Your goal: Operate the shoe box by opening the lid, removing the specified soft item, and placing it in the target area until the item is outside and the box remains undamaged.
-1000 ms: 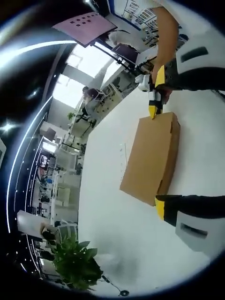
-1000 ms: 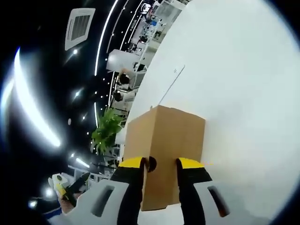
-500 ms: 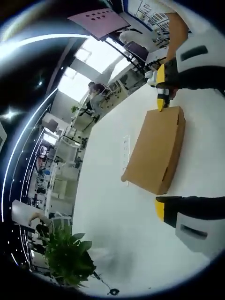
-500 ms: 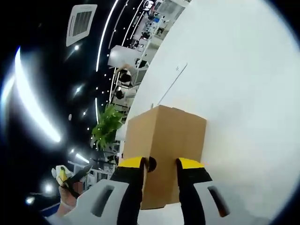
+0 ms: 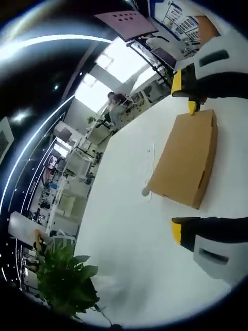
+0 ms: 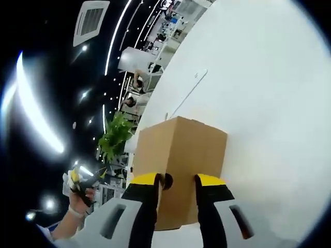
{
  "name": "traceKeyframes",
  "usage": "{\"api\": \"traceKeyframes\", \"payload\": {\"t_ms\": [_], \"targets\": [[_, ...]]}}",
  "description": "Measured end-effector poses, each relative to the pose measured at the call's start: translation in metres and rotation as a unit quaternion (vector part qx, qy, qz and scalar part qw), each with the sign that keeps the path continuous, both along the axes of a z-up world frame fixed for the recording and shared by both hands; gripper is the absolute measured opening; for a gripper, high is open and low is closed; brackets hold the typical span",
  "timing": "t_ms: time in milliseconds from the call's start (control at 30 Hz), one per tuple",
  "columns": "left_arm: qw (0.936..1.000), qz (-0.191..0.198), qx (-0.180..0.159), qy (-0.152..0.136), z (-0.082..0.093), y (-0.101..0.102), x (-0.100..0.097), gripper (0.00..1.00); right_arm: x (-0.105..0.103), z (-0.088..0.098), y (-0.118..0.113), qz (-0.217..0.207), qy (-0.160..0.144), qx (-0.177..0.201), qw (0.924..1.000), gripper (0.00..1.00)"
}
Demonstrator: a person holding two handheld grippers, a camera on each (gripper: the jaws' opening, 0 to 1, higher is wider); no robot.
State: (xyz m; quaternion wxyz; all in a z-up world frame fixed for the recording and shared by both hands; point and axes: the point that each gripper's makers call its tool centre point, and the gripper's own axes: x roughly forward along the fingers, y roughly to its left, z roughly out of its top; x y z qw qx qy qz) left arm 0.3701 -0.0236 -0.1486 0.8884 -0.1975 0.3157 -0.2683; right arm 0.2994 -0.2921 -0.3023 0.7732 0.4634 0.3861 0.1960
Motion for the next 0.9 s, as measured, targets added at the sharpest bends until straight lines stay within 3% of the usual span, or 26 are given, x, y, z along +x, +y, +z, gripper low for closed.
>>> {"api": "traceKeyframes", "payload": {"t_ms": [267, 333, 500, 667, 733, 800, 900], "targets": [[0.9991, -0.032, -0.004, 0.028, -0.024, -0.007, 0.022, 0.98, -0.001, 0.001, 0.0, -0.01, 0.0, -0.001, 0.9999, 0.27], [0.9967, -0.056, 0.017, 0.056, -0.039, -0.007, 0.023, 0.96, 0.0, 0.0, 0.0, -0.013, 0.0, 0.002, 0.9999, 0.27], [0.9958, -0.063, 0.031, 0.058, -0.047, -0.004, 0.041, 0.95, -0.001, 0.002, 0.001, -0.016, -0.001, 0.0, 0.9999, 0.27], [0.9927, -0.075, 0.051, 0.079, -0.063, -0.003, 0.05, 0.93, -0.002, 0.003, 0.002, -0.016, -0.004, -0.001, 0.9999, 0.27], [0.9926, -0.078, 0.04, 0.085, -0.065, -0.007, 0.052, 0.92, -0.002, 0.003, 0.002, -0.014, -0.003, -0.002, 0.9999, 0.27], [0.9918, -0.08, 0.002, 0.1, -0.063, -0.017, 0.053, 0.89, -0.002, 0.003, 0.002, -0.016, -0.004, 0.0, 0.9999, 0.27], [0.9917, -0.083, 0.01, 0.098, -0.069, -0.019, 0.059, 0.89, -0.002, 0.003, 0.001, -0.018, -0.005, -0.002, 0.9998, 0.27]]}}
